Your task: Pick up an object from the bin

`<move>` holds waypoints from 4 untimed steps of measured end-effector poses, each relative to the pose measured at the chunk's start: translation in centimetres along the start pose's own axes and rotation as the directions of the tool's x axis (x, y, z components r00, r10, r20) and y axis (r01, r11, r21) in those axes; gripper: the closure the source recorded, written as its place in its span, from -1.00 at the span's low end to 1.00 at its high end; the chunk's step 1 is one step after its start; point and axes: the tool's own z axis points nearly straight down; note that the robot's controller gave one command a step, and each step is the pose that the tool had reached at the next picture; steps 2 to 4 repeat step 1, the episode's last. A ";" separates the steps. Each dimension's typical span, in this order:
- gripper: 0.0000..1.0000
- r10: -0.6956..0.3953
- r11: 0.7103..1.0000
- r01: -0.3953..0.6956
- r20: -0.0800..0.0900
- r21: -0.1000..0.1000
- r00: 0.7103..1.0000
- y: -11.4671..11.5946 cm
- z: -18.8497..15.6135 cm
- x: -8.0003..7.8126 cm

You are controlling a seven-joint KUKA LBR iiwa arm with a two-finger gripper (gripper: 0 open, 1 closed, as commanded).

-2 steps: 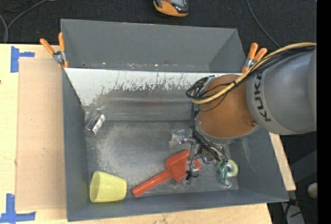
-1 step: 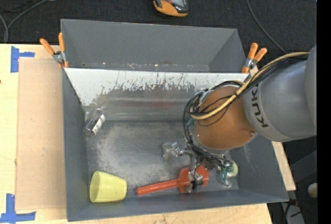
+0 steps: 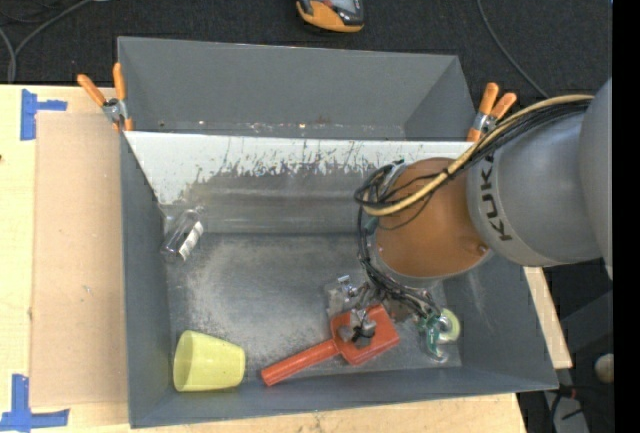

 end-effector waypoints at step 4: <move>1.00 0.001 1.000 -0.001 0.000 0.000 1.000 0.0 0.0 0.0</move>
Offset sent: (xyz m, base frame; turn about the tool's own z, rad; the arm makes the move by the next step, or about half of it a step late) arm 0.0002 -0.0001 0.0668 0.0007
